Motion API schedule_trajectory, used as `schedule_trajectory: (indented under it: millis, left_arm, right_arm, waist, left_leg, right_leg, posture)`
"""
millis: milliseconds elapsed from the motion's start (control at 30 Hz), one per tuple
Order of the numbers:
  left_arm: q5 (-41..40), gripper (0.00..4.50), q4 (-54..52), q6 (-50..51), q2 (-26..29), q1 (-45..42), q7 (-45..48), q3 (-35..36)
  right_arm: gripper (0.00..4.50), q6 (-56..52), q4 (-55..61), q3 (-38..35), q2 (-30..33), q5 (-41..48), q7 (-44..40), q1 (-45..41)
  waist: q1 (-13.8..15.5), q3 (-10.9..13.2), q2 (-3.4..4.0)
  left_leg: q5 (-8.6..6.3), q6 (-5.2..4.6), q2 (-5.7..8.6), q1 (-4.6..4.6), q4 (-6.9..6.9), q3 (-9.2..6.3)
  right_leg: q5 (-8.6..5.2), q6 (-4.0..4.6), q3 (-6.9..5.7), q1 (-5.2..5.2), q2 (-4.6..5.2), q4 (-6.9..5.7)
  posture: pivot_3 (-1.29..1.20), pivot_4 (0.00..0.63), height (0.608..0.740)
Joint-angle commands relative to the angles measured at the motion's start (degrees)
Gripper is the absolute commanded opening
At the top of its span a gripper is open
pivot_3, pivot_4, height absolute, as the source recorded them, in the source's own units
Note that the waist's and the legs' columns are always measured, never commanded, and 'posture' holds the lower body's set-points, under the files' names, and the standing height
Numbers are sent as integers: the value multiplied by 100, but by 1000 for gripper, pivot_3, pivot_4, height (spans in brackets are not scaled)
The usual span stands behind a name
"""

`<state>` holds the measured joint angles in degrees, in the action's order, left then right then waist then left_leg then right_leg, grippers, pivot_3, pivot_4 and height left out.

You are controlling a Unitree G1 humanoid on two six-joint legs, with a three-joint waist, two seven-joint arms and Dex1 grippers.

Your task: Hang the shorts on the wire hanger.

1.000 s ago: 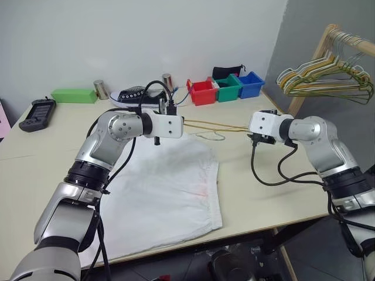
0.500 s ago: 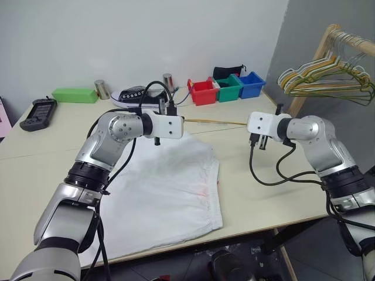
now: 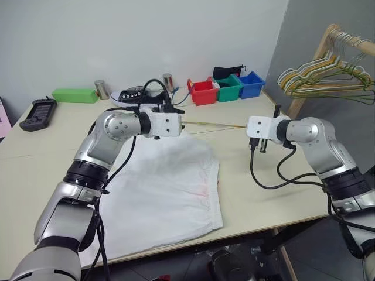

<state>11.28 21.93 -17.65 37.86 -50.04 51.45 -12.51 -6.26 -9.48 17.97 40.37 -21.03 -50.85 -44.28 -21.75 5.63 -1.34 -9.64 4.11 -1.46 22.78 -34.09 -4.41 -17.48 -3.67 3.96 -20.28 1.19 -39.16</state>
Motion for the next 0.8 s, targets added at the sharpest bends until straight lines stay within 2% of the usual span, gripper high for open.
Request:
schedule_trajectory:
  millis: [33, 267, 367, 433, 533, 700, 800]
  left_arm:
    - [-696, 3166, -339, 224, 144, -30, 283, 478]
    - [-2082, 4444, -1753, 2058, 423, 1084, 906, 1026]
    - [-2704, 4486, -2836, 3058, 335, 1933, 651, 1295]
    - [-2948, 4486, -3363, 3554, 293, 2305, 481, 1387]
    - [-3694, 4486, -4488, 4541, 313, 3226, 323, 1485]
    - [-4200, 4486, -5643, 5226, 484, 4367, 150, 1601]
    - [-4218, 4486, -5936, 5292, 594, 4912, 61, 1706]
  right_arm:
    - [0, -118, 124, -267, 130, 234, -161, 82]
    - [0, -1428, 328, -779, 803, 1270, -1381, 971]
    - [0, -2893, 699, -1082, 1257, 2212, -2388, 1517]
    - [0, -3522, 903, -1182, 1489, 2640, -2740, 1733]
    - [0, -4680, 1367, -1394, 2238, 3617, -3650, 2532]
    - [0, -5695, 1588, -1624, 2946, 4516, -3951, 3883]
    - [0, -6159, 1873, -1841, 3069, 5005, -3754, 4571]
  waist:
    - [0, 0, 0]
    - [61, -5, 6]
    - [92, -5, 8]
    - [122, -7, 10]
    - [123, -6, 22]
    - [121, 4, -8]
    - [124, 8, -28]
  left_leg:
    - [0, 0, 0, 0, 0, 0]
    - [0, 0, -2, -1, 0, -1]
    - [0, 0, -3, -3, -8, -2]
    - [0, 0, -6, -7, -10, -2]
    - [-1, 0, -5, -3, -27, -4]
    - [-6, 5, -9, -42, -23, 2]
    - [-23, 31, -13, -65, -21, 5]
  right_leg:
    - [0, 0, 0, 0, 0, 0]
    - [0, 0, -1, 4, 0, 1]
    - [0, 0, 0, 7, 0, -4]
    - [-1, 1, 0, 13, 0, -4]
    - [1, -3, -1, 14, -5, -6]
    - [-31, 49, 0, 60, -4, 11]
    - [-36, 58, 0, 77, -4, 16]
  posture:
    - [-270, 14, 740]
    - [-280, 18, 740]
    - [-277, 23, 740]
    - [-277, 24, 740]
    - [-269, 36, 740]
    - [-250, 46, 740]
    - [-239, 56, 740]
